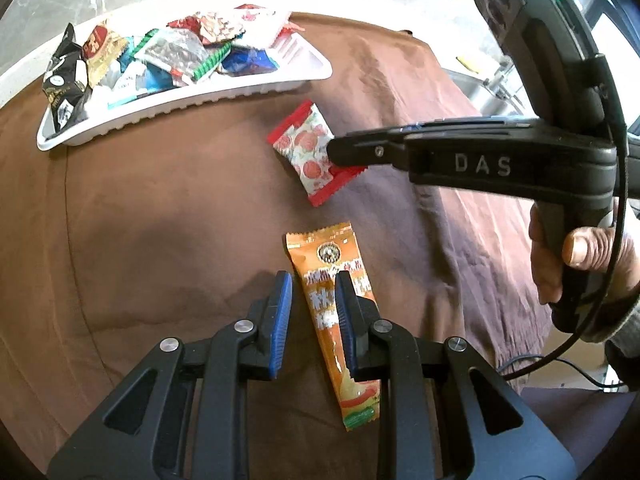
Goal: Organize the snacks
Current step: 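Grasp the orange pear bar with left tool while right tool grasps red-white candy packet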
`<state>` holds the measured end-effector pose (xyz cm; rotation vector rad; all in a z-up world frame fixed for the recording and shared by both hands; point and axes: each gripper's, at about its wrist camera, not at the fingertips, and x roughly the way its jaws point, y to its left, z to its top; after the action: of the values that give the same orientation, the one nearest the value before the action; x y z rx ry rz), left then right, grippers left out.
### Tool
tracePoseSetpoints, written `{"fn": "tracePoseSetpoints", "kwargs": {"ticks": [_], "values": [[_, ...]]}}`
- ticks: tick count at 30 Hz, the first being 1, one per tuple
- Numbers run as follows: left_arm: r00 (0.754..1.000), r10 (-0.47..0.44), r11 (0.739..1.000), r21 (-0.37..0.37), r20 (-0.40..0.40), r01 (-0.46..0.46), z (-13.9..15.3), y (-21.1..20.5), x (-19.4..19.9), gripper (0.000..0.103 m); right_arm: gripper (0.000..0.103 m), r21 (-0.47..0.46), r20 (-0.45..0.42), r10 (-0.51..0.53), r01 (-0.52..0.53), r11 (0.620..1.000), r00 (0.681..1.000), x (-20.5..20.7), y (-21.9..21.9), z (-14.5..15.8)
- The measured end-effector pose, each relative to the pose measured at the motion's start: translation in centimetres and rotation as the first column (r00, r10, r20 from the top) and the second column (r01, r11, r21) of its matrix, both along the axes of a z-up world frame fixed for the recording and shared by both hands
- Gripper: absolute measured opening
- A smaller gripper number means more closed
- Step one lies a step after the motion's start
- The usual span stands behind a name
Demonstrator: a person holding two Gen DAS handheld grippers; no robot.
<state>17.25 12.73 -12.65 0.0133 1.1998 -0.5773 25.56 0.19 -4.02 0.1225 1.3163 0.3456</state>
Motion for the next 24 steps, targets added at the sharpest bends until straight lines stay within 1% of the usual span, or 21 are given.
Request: {"fn": "tracePoseSetpoints", "kwargs": {"ticks": [1,3,4,6,7,8,10,12,13,16,18,21,23,24], "values": [[1.0,-0.005,1.0,-0.006,-0.015,0.005,-0.1,0.0,-0.1,0.021,0.014,0.0,-0.005,0.0,0.0,1.0,1.0,0.1,0.0,-0.1],[0.999,-0.003,1.0,0.008,-0.038,0.003,-0.5,-0.3,0.0,0.021,0.014,-0.003,-0.009,0.0,0.0,1.0,1.0,0.2,-0.1,-0.3],[0.999,-0.007,1.0,-0.006,-0.049,0.007,-0.6,-0.4,-0.1,0.022,0.014,-0.003,-0.018,-0.004,0.004,1.0,1.0,0.2,-0.1,-0.5],[0.999,-0.008,1.0,0.002,-0.051,0.008,-0.7,-0.6,-0.1,0.025,0.017,-0.009,-0.026,0.0,0.0,1.0,1.0,0.4,0.0,-0.8],[0.999,-0.023,1.0,0.016,-0.042,0.024,-0.5,-1.0,-0.2,0.031,0.018,-0.011,-0.028,0.002,-0.002,1.0,1.0,0.4,0.0,-0.9],[0.999,-0.034,0.999,0.02,-0.039,0.034,-0.5,-1.3,-0.3,0.044,0.018,-0.013,-0.031,0.009,-0.01,1.0,0.999,0.5,0.1,-1.0],[0.999,-0.043,0.999,0.032,-0.028,0.044,-0.4,-1.9,-0.6,0.066,0.019,-0.021,-0.025,0.015,-0.016,1.0,1.0,0.4,0.3,-1.0],[0.998,-0.056,0.997,0.047,-0.018,0.057,-0.4,-2.4,-0.8,0.066,0.031,-0.026,-0.025,0.029,-0.029,0.999,0.999,0.4,0.6,-1.1],[0.998,-0.065,0.995,0.07,-0.012,0.066,-0.5,-2.7,-0.9,0.066,0.032,-0.037,-0.022,0.034,-0.035,0.999,0.999,0.4,0.8,-1.1],[0.996,-0.092,0.99,0.106,0.014,0.09,-0.6,-3.5,-1.3,0.066,0.037,-0.061,-0.016,0.064,-0.065,0.996,0.998,0.4,1.4,-1.3],[0.994,-0.105,0.987,0.124,0.032,0.101,-0.7,-3.9,-1.6,0.065,0.044,-0.076,-0.007,0.084,-0.084,0.994,0.996,0.5,2.0,-1.3],[0.99,-0.127,0.981,0.154,0.054,0.118,-0.8,-4.5,-1.9,0.064,0.049,-0.103,-0.007,0.109,-0.11,0.989,0.994,0.8,2.8,-1.5],[0.987,-0.139,0.975,0.183,0.078,0.123,-0.8,-4.8,-2.3,0.056,0.05,-0.124,-0.011,0.119,-0.119,0.985,0.993,0.9,3.2,-1.9],[0.986,-0.143,0.973,0.193,0.086,0.125,-0.9,-4.9,-2.4,0.054,0.05,-0.131,-0.02,0.123,-0.124,0.984,0.992,1.0,3.4,-2.2]]}}
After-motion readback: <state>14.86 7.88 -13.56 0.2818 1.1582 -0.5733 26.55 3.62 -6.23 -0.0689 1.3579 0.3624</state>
